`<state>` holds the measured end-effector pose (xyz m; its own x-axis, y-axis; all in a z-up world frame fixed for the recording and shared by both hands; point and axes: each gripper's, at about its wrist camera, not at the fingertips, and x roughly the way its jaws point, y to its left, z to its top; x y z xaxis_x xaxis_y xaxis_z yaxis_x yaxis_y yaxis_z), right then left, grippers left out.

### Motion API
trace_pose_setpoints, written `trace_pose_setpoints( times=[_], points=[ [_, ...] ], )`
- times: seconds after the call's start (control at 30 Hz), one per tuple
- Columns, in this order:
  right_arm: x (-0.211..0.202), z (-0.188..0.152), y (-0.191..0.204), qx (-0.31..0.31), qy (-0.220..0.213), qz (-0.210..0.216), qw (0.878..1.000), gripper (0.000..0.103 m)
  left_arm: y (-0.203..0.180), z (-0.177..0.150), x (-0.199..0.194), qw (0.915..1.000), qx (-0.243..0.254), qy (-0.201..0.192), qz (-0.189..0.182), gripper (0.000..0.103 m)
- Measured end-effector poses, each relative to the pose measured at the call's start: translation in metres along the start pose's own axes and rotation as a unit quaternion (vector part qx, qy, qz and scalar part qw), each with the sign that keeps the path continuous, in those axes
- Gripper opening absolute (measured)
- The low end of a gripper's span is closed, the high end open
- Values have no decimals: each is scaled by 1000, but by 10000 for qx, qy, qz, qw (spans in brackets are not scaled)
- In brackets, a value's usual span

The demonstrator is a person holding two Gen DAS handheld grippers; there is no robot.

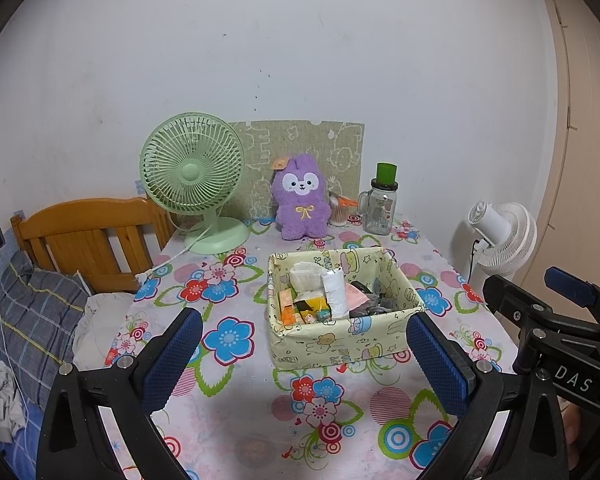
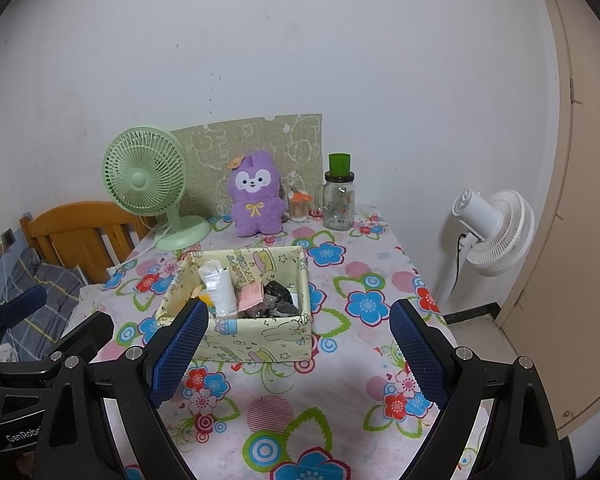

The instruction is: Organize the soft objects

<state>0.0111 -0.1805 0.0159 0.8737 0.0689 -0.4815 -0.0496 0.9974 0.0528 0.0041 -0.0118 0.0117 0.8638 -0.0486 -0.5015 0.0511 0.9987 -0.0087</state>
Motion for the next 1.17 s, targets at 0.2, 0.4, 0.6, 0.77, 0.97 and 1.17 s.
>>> trace_pose_setpoints(
  times=[0.2, 0.4, 0.6, 0.77, 0.97, 1.17],
  points=[
    [-2, 0, 0, -10, -29, 7, 10000, 94, -2, 0, -5, 10000, -14, -39, 15, 103],
    [-6, 1, -1, -8, -74, -8, 10000, 94, -2, 0, -8, 10000, -23, -62, 14, 103],
    [-8, 1, -2, 12, -94, -7, 10000, 94, -4, 2, -10, 10000, -51, -45, -33, 103],
    [-10, 2, -3, 12, -106, -22, 9999, 94, -6, 3, -11, 10000, -54, -56, -35, 103],
    [-10, 2, -3, 8, -111, -29, 9999, 94, -6, 3, -12, 10000, -61, -57, -30, 103],
    [-11, 3, -3, 1, -121, -35, 9999, 94, -6, 4, -12, 10000, -41, -76, -10, 103]
  ],
)
